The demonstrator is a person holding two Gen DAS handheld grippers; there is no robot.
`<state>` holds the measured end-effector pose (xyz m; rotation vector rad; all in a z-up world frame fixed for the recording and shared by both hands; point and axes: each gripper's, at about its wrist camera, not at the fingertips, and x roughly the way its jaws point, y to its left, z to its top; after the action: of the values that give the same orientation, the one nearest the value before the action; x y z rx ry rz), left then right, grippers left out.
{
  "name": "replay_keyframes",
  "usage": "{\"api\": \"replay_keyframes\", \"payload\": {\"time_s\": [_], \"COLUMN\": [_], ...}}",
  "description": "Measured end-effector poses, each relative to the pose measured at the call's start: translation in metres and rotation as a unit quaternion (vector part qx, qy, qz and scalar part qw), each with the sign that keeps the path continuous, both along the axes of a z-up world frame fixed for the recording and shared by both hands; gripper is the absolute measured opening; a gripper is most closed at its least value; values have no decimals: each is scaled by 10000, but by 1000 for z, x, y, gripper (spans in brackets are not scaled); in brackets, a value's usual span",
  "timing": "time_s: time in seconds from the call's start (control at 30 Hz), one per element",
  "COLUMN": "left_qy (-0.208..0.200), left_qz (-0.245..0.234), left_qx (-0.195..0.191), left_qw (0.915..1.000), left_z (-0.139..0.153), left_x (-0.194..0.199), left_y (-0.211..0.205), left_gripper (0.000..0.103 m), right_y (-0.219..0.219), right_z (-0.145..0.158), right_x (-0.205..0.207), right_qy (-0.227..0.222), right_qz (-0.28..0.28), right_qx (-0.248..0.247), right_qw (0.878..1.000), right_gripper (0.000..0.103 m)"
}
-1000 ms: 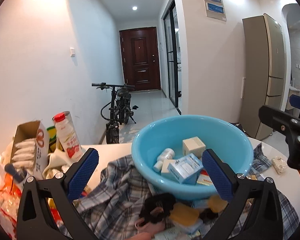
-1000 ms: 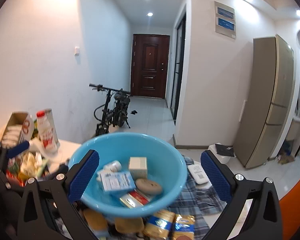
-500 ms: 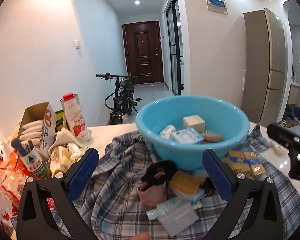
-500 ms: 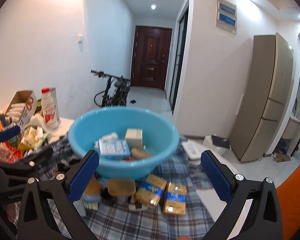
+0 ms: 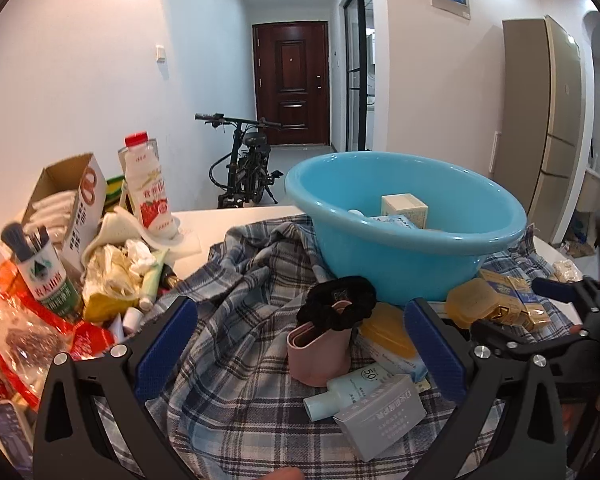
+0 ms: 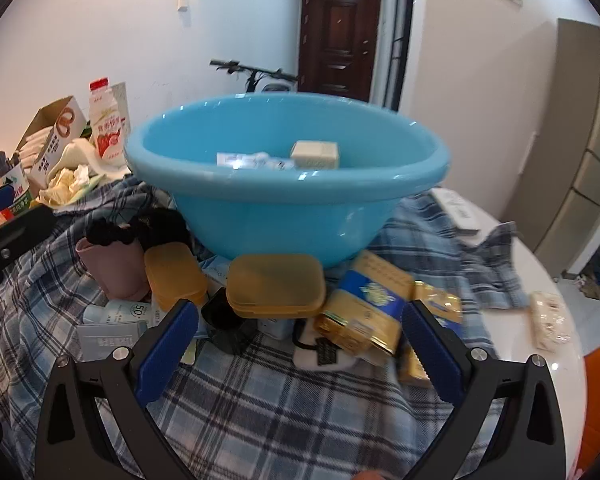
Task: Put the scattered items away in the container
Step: 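Withdraw both tools from the basin back toward the items on the shirt, then grasp the orange translucent plastic case with the right tool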
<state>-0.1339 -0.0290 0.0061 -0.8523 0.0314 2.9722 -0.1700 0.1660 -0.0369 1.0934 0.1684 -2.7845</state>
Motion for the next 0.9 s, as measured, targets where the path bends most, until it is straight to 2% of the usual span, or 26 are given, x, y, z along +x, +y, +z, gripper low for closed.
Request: {"api": "replay_keyframes", "payload": {"time_s": [0.1, 0.37, 0.57, 0.6, 0.63, 0.77, 0.83, 0.9], "left_qy": [-205, -311, -382, -378, -378, -427, -433, -417], "left_qz": [-17, 2, -98, -103, -114, -178, -198, -220], "left_qx": [60, 65, 12, -17, -38, -100, -140, -170], "left_qw": [9998, 9995, 9992, 9992, 9992, 9989, 9988, 9987], "left_z": [-7, -14, -18, -18, -19, -22, -22, -23], "left_x": [-4, -6, -5, -5, -4, -4, -4, -3], "left_y": [-3, -3, 3, 4, 5, 10, 12, 14], "left_gripper": [103, 103, 103, 103, 103, 103, 103, 103], "right_y": [-3, -13, -7, -6, -4, -2, -1, 0], "right_z": [-7, -19, -18, -19, -19, -21, -21, -19], "right_x": [-7, -25, -27, -27, -28, -30, -29, -28], "right_qy": [-16, -97, -73, -87, -144, -200, -177, -136], "right_qz": [140, 301, 249, 233, 230, 205, 223, 188], "right_qx": [51, 121, -59, -106, -170, -259, -294, -319], "right_qw": [9999, 9994, 9996, 9996, 9995, 9993, 9992, 9992], "right_gripper": [103, 103, 102, 96, 86, 75, 64, 64]}}
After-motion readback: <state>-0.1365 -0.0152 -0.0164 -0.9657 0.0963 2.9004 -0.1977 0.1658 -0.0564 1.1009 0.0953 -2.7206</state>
